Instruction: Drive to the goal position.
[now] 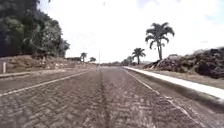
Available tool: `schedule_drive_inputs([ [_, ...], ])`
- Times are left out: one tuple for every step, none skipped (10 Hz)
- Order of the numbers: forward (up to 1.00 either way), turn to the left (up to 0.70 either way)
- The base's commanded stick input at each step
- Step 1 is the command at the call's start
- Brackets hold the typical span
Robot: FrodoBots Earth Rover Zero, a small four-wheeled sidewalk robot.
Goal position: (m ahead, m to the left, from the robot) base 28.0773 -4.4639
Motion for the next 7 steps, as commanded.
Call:
schedule_drive_inputs([
  [1.00, 0.00],
  [1.00, 0.00],
  [1.00, 0.00],
  [1.00, 0.00],
  [1.00, 0.00],
  [1.00, 0.00],
  [1.00, 0.00],
])
